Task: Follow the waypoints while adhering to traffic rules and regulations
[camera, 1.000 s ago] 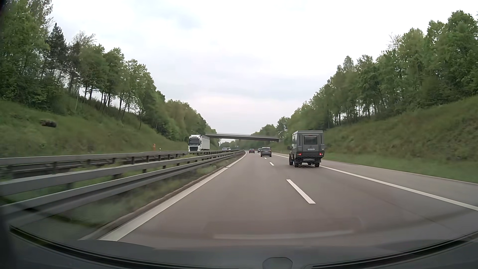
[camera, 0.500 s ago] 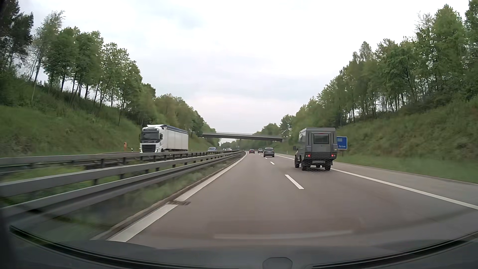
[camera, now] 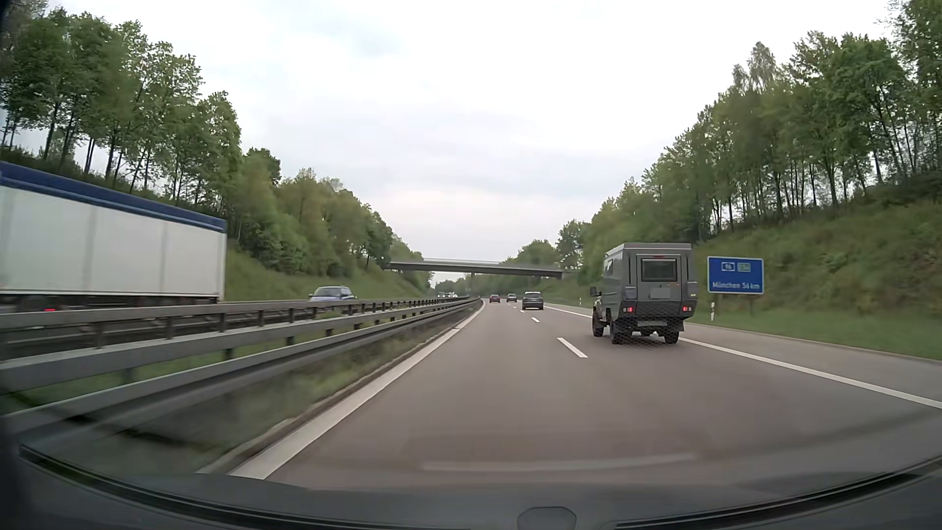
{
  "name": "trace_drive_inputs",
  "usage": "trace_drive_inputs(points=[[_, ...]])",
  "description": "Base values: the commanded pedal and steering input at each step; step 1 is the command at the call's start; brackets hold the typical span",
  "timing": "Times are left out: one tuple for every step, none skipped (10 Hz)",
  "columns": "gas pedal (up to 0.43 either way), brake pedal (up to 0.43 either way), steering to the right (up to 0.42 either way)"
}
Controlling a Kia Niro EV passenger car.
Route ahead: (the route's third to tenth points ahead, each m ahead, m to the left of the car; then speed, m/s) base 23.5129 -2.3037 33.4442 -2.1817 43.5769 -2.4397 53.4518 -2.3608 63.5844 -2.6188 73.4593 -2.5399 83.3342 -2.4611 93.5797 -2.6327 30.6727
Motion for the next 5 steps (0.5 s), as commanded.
trace_drive_inputs(points=[[0.287,0.0,-0.001],[0.287,0.0,-0.001],[0.299,0.0,-0.001],[0.299,0.0,-0.001],[0.299,0.0,-0.002]])
